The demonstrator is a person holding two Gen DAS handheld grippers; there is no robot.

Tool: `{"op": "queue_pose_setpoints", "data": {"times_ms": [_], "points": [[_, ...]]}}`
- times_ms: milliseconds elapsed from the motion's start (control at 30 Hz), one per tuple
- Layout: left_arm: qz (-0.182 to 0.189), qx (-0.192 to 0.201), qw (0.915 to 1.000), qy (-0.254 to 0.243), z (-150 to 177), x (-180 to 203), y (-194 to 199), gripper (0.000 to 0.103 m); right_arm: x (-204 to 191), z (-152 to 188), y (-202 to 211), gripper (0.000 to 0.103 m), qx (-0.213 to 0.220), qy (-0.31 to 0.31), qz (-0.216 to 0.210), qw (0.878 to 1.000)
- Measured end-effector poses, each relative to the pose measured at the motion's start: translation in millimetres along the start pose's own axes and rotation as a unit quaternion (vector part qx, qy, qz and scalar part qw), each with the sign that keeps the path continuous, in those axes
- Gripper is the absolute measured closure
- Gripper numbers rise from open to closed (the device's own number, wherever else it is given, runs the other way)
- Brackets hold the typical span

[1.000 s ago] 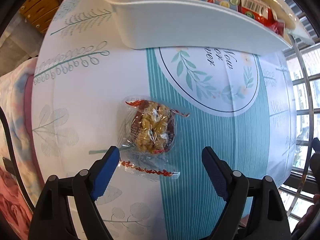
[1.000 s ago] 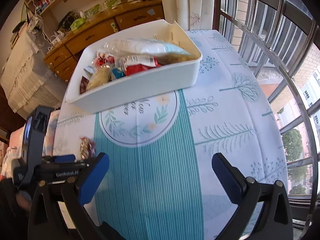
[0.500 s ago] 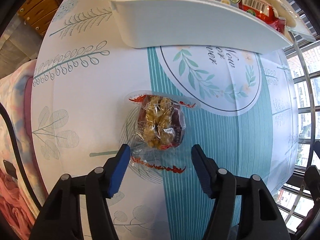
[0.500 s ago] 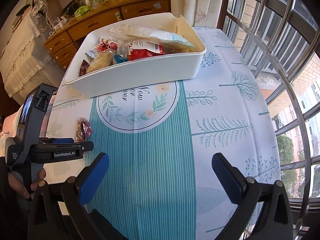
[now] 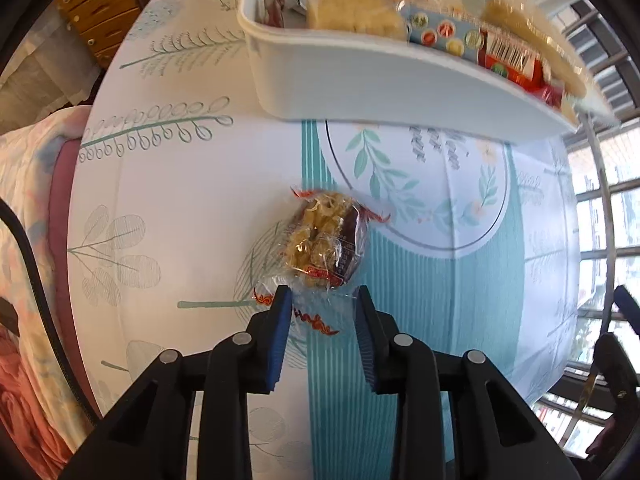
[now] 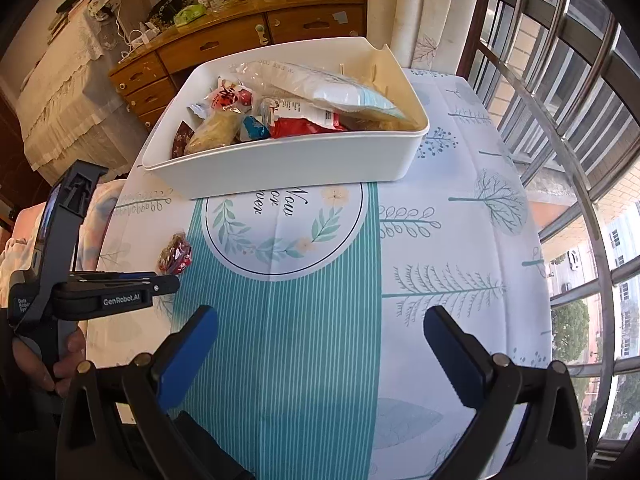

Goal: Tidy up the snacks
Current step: 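Grasp the clear nut bag with the left tool and carry it over the tray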

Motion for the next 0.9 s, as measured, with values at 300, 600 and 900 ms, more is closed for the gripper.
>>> {"op": "queue_pose_setpoints", "data": {"times_ms": [300, 600, 900], "points": [[0.016, 0.023, 0.9991, 0.032, -9, -5, 27, 0.083, 5, -7, -3, 0.0, 0.0, 0.016, -0.019, 1.0], [0.033, 0.043, 0.9952, 0.082, -14, -19, 54, 0.083, 8, -14, -5, 0.0, 0.003, 0.027, -0.037, 0.999], [0.044, 0.097, 0.9872, 0.119, -35, -27, 125, 0.083, 14, -13, -10, 0.0, 0.001, 0.029, -0.055, 0.998]]}}
Point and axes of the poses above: each gripper's, at about its wrist camera, not at the fingertips, and y roughly against the way its jaws point, x to its right, z to its underside, the point moved 9 cm from there along -y, roughly the way its jaws point, and after that the axes turned 10 degrees about -z, right-handed, at the moved point
